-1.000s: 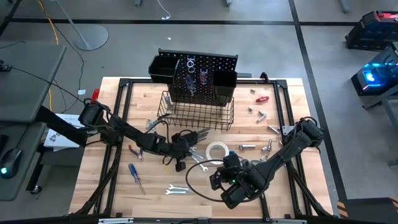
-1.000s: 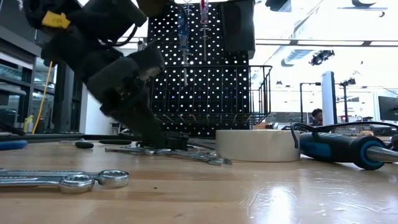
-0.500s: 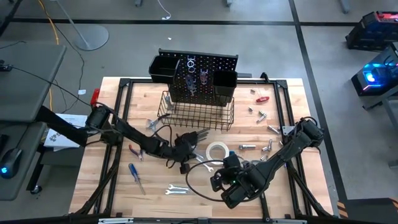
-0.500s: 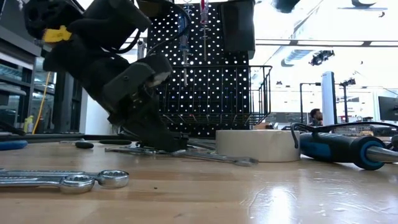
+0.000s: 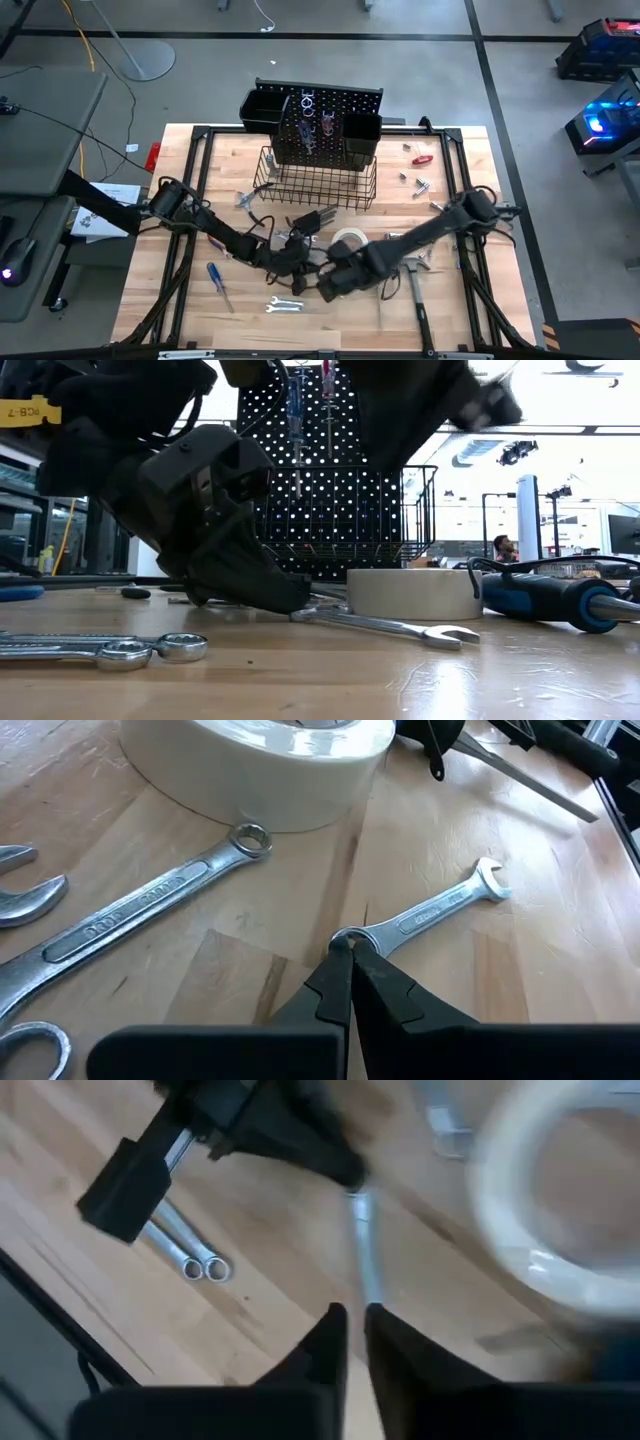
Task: Hang tools onto peg board
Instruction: Hang the wrench on the peg board
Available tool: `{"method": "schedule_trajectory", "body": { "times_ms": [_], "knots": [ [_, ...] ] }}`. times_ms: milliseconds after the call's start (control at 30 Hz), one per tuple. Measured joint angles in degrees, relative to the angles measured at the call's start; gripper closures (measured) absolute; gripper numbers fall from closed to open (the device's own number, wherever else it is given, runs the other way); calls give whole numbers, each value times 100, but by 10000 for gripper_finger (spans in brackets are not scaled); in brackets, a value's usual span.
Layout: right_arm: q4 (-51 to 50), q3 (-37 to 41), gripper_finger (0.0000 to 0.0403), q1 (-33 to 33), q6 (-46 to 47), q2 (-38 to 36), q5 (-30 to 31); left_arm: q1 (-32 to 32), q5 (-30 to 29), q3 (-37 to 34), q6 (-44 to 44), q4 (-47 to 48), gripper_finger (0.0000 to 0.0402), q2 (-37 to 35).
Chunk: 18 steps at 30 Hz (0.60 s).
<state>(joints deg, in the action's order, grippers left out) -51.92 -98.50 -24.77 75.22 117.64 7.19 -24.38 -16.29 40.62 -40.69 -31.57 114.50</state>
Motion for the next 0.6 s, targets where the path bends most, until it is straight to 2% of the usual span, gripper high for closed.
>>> {"method": "schedule_trajectory", "body": {
  "times_ms": [167,333,433,600],
  "knots": [
    [810,0,277,212,-1061,697,-1061,-4,1,0,-22,7,401,0],
    [755,0,193,265,-1512,1017,-1238,-13,-106,0,24,-17,401,4],
    [541,-11,173,265,-1480,1034,-1118,-15,-136,0,34,-32,401,13],
    [221,-17,175,297,-1398,1037,-881,-17,-132,0,120,-187,401,131]
  ]
}}
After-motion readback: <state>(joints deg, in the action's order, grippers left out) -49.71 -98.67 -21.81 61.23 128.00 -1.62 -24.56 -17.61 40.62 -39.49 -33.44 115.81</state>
